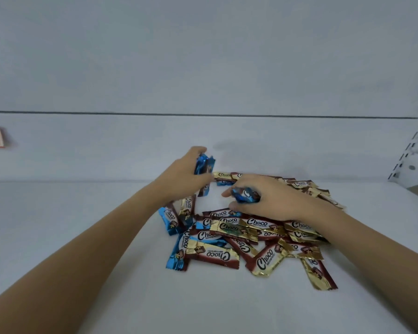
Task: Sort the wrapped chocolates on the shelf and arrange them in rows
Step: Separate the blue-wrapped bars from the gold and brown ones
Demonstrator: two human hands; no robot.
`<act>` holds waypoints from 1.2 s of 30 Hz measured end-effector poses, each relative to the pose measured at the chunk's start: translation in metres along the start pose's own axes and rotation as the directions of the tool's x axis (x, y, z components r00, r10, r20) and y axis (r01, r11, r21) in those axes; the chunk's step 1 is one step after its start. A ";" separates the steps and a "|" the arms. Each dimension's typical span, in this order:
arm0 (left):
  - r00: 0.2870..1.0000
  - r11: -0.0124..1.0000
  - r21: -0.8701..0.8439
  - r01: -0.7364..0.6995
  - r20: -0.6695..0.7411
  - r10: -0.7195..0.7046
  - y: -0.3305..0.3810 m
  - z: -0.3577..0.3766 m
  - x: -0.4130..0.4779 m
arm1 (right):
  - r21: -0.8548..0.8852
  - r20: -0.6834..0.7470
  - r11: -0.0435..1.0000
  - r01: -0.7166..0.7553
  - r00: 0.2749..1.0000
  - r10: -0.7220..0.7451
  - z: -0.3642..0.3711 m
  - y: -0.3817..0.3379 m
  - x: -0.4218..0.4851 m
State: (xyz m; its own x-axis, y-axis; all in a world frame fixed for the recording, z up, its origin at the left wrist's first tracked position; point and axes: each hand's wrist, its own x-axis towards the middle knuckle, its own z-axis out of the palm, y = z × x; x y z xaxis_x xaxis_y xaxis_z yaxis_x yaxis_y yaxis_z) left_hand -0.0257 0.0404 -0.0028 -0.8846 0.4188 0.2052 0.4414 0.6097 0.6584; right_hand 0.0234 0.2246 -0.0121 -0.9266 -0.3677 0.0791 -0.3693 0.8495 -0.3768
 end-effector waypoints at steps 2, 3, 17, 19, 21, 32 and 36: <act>0.990 0.957 -0.256 0.137 0.007 -0.139 -0.002 -0.004 0.002 | -0.078 0.054 0.997 0.029 0.998 -0.025 0.004 -0.002 0.003; 0.978 0.898 -0.391 0.201 0.033 -0.205 -0.002 -0.004 0.002 | -0.079 0.064 0.997 0.023 0.998 -0.017 0.005 -0.002 0.004; 0.983 0.749 -0.662 0.026 -0.120 -0.139 -0.013 -0.002 0.002 | 0.526 -0.141 0.828 -0.193 0.940 0.309 -0.013 0.015 -0.002; 0.974 0.785 -0.620 0.001 -0.176 -0.141 -0.011 -0.005 0.001 | 0.665 -0.138 0.727 -0.172 0.928 0.346 -0.012 0.018 0.000; 0.961 0.779 -0.627 -0.024 -0.228 -0.154 -0.009 -0.010 0.000 | 0.775 -0.170 0.622 -0.113 0.910 0.377 -0.011 0.021 0.002; 0.913 0.934 -0.325 -0.148 -0.408 0.003 0.035 -0.025 -0.038 | 0.805 -0.341 0.592 0.045 0.852 0.398 -0.028 0.002 -0.029; 0.834 0.917 -0.331 -0.224 -0.552 0.005 0.064 -0.016 -0.104 | 0.773 -0.446 0.589 0.235 0.862 0.241 -0.034 -0.026 -0.078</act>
State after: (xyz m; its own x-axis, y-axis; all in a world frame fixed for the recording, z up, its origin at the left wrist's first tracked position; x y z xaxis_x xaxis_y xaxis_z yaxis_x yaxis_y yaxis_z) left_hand 0.0920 0.0247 0.0299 -0.8186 -0.0194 0.5740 0.5531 0.2427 0.7970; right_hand 0.1023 0.2444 0.0232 -0.9196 0.0565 0.3888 -0.3802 0.1212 -0.9169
